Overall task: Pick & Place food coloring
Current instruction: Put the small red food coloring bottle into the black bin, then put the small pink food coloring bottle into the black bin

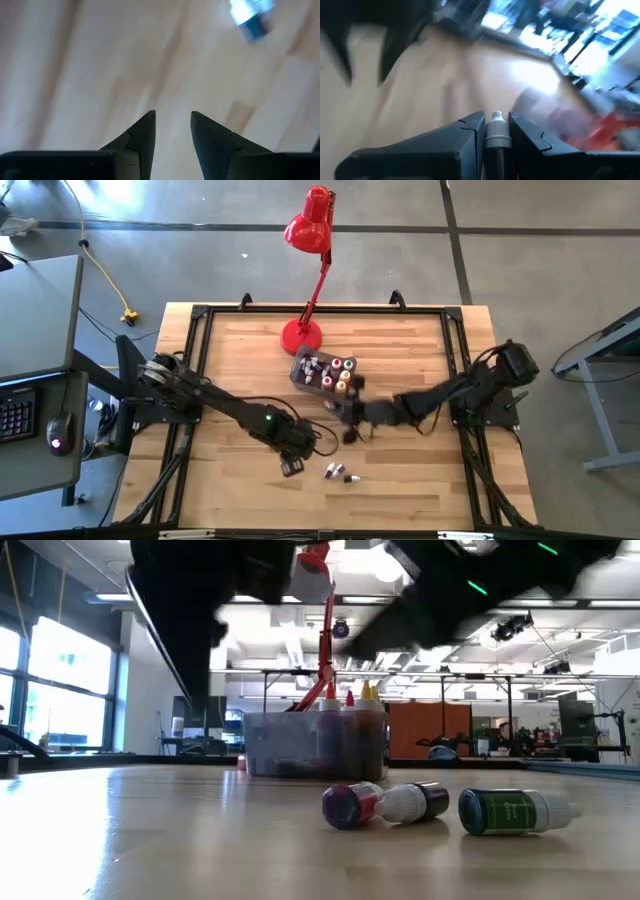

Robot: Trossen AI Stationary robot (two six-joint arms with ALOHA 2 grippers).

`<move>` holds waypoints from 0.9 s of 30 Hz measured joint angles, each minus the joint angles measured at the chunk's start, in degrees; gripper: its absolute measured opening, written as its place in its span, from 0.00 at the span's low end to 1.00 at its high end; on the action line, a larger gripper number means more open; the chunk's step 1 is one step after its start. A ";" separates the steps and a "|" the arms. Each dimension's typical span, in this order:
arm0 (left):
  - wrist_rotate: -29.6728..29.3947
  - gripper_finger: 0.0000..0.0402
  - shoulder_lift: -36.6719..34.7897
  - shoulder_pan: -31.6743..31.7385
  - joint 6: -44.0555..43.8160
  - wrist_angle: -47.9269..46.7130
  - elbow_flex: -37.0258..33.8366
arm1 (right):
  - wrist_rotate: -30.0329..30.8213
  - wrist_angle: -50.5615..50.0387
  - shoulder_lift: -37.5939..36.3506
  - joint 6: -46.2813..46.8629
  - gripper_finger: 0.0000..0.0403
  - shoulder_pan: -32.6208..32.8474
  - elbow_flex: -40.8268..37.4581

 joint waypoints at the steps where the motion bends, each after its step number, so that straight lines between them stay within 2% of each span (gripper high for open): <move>1: -0.87 0.30 -1.14 -0.41 -0.09 -3.73 0.60 | -0.03 -0.95 -1.08 -1.32 0.16 -1.81 2.12; 3: -3.66 0.30 -3.27 -1.22 -0.26 -9.65 2.09 | -1.82 -4.77 -2.71 -3.53 0.16 -6.17 5.84; 6: -10.21 0.30 -6.74 -3.21 -2.35 -17.68 3.28 | -9.84 -10.50 -2.74 -4.64 0.17 -13.99 12.50; 9: -18.46 0.30 -9.59 -4.74 -5.31 -20.14 3.61 | -18.80 -15.33 0.55 -2.62 0.18 -21.24 18.12; 12: -24.70 0.30 -11.23 -5.66 -7.47 -22.08 3.60 | -25.64 -19.12 5.97 -0.56 0.17 -25.37 21.54; 16: -27.21 0.30 -11.58 -6.25 -9.09 -23.42 3.50 | -27.11 -22.27 11.62 -2.72 0.17 -26.23 25.74; 21: -27.37 0.30 -11.54 -6.22 -9.31 -23.63 3.33 | -26.96 -30.74 15.90 -5.74 0.24 -26.39 31.23; 27: -27.78 0.30 -11.54 -6.24 -10.26 -24.04 3.27 | -23.20 -36.59 17.14 -5.80 0.32 -26.66 34.28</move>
